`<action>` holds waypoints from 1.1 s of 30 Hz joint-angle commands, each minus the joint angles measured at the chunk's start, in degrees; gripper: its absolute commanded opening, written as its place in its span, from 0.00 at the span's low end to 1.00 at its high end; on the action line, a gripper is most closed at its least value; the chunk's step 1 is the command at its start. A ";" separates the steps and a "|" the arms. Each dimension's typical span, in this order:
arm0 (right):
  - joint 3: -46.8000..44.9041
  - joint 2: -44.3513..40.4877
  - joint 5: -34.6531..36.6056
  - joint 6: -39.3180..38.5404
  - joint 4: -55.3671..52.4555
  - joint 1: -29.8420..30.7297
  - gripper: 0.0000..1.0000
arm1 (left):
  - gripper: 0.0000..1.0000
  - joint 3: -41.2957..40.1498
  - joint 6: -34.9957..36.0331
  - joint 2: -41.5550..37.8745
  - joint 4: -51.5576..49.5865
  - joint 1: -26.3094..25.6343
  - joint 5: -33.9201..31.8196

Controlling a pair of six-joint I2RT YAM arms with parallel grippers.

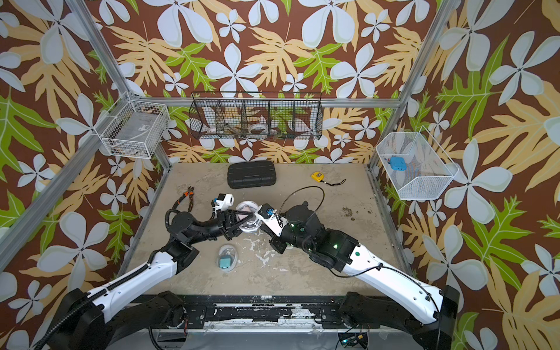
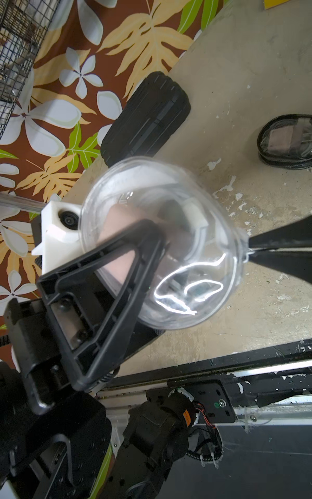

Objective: Pack away charging kits
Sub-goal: Zip the zipper on the storage bag.

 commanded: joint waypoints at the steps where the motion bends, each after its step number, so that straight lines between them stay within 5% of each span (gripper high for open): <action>1: 1.40 0.60 12.92 -0.20 0.32 -0.32 0.00 | 0.00 0.66 1.66 -0.32 -0.75 0.01 5.20; 8: 4.00 4.01 18.52 -3.66 -3.21 2.56 0.00 | 0.00 0.70 2.44 -0.81 -1.60 0.55 4.73; 14: -0.47 0.08 11.38 -0.25 -1.84 3.39 0.00 | 0.00 -0.05 0.38 -0.90 1.06 1.71 3.82; 21: -0.25 1.44 19.71 -0.16 -3.02 3.40 0.00 | 0.00 -1.24 -0.35 -0.89 2.57 1.89 3.88; 33: 6.46 7.36 17.99 -6.03 2.47 1.62 0.00 | 0.00 -1.24 4.11 -2.86 -1.78 1.89 10.23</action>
